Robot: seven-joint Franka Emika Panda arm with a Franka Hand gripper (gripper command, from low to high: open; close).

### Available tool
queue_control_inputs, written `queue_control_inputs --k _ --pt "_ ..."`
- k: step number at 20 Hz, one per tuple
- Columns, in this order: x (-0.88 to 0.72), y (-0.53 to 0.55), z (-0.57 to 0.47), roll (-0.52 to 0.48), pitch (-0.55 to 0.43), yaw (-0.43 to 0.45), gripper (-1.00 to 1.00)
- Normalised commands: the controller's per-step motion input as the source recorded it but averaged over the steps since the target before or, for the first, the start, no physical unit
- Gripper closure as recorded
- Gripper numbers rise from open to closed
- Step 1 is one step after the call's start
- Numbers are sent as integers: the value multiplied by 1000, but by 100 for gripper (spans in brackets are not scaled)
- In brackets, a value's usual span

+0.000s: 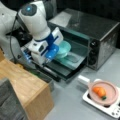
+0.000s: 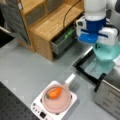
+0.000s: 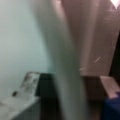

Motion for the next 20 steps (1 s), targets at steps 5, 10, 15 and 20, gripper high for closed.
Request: queue_control_inputs --k 5,10,15,20 --pt "57 386 -31 32 -119 -221 -100" --pt "65 52 -31 11 -39 -74 -100" --pt "100 -41 1 13 -17 -22 -100" --pt "165 -78 39 7 4 -10 -100"
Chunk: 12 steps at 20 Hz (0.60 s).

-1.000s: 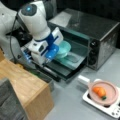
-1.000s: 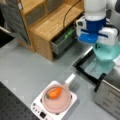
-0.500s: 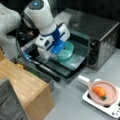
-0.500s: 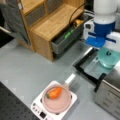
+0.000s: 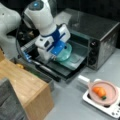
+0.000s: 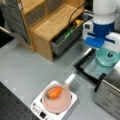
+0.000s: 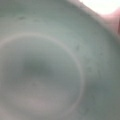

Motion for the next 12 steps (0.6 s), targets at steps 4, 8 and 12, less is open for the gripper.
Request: queue_control_inputs --k 4,8,12 --pt "200 -98 36 5 39 3 -100" --pt "217 -135 129 -24 110 14 -100" --pt "294 -174 330 -85 191 17 -100"
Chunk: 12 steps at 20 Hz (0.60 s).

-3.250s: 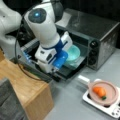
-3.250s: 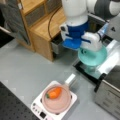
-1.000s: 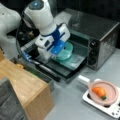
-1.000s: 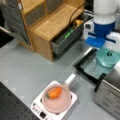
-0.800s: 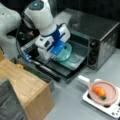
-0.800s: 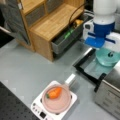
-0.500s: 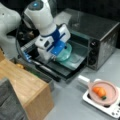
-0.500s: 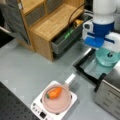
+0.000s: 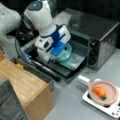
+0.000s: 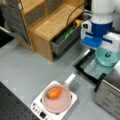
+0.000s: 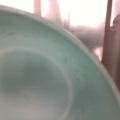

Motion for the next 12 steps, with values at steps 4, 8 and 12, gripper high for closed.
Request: queue_control_inputs --k 4,8,12 --pt "324 -135 379 -98 239 44 -100" --pt "517 -185 344 -171 268 61 -100" --pt "773 -211 282 -181 292 46 -100"
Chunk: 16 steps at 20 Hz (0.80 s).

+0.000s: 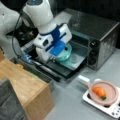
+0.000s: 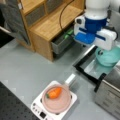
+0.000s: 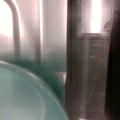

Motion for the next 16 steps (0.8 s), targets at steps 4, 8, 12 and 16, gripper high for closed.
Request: queue_control_inputs --k 4,8,12,16 --pt "1000 -244 256 -181 272 40 -100" --pt "983 -164 247 -102 251 56 -100" --pt "626 -31 218 -65 251 95 -100" --pt "363 38 172 -65 215 129 -100"
